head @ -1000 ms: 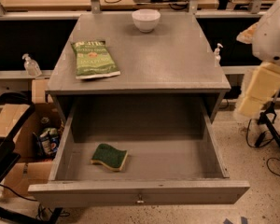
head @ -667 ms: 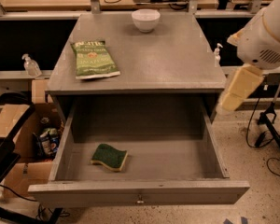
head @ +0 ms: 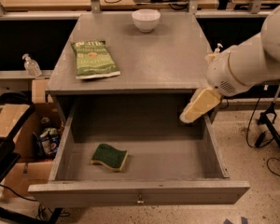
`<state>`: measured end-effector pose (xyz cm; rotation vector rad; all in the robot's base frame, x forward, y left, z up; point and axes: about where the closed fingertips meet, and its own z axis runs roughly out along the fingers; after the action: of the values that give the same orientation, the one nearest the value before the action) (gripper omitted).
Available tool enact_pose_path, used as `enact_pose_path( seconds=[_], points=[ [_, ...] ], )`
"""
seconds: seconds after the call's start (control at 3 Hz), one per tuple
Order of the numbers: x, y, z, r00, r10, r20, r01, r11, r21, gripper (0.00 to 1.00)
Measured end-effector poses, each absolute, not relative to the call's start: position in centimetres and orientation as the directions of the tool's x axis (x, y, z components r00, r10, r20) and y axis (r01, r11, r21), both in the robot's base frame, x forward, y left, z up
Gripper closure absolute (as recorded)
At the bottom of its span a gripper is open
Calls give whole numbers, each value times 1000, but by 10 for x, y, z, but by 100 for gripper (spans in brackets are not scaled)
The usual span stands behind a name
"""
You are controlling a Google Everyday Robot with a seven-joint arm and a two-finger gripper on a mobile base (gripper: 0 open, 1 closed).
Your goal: Pick sponge from top drawer and place on counter
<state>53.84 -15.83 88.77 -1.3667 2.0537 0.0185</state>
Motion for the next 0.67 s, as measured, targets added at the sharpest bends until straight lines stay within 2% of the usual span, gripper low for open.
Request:
enact_pose_path(
  seconds=[0.33,0.67],
  points=[
    [536,-149,889,-260,-770,-583,-752,540,-379,0],
    [545,-148,896,-242,-758,-605,-725,556,-406,0]
  ],
)
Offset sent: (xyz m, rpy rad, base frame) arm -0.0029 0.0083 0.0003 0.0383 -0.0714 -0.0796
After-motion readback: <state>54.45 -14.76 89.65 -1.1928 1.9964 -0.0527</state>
